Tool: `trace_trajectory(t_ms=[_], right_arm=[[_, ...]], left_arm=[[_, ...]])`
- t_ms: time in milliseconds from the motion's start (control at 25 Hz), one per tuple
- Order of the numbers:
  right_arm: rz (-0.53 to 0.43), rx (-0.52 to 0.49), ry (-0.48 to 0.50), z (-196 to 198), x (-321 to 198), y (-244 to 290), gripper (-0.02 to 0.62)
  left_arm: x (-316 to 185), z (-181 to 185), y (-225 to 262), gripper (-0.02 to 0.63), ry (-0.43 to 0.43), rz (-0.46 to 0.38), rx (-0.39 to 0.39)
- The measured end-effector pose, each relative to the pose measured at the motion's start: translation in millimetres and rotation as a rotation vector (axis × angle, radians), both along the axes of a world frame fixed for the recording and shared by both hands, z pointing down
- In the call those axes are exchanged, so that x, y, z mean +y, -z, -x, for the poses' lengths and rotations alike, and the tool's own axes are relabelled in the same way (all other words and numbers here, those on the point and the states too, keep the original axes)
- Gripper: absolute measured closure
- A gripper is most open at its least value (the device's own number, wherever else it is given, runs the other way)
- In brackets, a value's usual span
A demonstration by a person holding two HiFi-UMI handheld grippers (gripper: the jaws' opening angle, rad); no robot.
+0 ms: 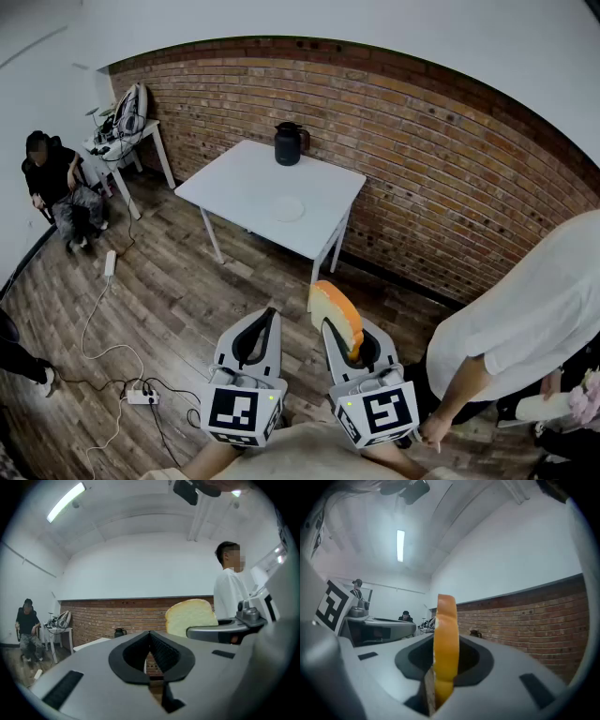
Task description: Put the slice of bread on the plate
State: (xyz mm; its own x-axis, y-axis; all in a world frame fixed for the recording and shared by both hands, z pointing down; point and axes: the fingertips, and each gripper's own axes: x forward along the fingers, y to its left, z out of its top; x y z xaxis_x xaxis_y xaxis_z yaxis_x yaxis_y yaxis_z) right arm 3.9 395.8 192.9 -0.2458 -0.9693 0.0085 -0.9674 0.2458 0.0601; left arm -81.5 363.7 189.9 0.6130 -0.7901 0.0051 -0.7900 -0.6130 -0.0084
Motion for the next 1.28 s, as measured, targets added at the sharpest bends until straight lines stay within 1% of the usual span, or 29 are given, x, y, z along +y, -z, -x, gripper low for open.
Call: trace_trajectory(t_ms=[200,320,560,680,880,1040,1280], right_arm=[[-0.010,0.004,-0.016,-7.1,0.6,-3.6,0.499],[-0.007,0.011,-0.018,-11.1,0.3,-3.6,0.499],[0.015,0.002,0.000,-18.2,-2.6,-6.7,0.499],[0.017,-0.029,0.006,-27.3,-5.9,-7.3,0.497],[0.012,-0.038,-0.006,-46.9,-12.1,-8.3,0.497],[0.024,-0.052,-0.014,-61.2,-19.8,-12.7,0.498],[0.034,-0.053,-0.014,-67.0,-33.3,-19.0,0.498]], left_arm=[[-0.4,-2.5,-6.0,0.595,0.007,-0.008,-0.011],[-1.2,-7.5,-6.7,0.595,-0.002,0.002,-0.013],[-1.0,-17.8,-8.9,0.595,-0.009,0.011,-0.013],[-5.0,-18.6,-7.6,0.595,0.009,0.007,-0.013],[-18.8,-12.3,-6.6,0.595,0.063,0.008,-0.001],[-29.2,-10.9,-7.3,0.595,0.093,0.010,-0.006],[-44.8,-5.2,-14.3,0.595,0.119,0.019,-0.015]])
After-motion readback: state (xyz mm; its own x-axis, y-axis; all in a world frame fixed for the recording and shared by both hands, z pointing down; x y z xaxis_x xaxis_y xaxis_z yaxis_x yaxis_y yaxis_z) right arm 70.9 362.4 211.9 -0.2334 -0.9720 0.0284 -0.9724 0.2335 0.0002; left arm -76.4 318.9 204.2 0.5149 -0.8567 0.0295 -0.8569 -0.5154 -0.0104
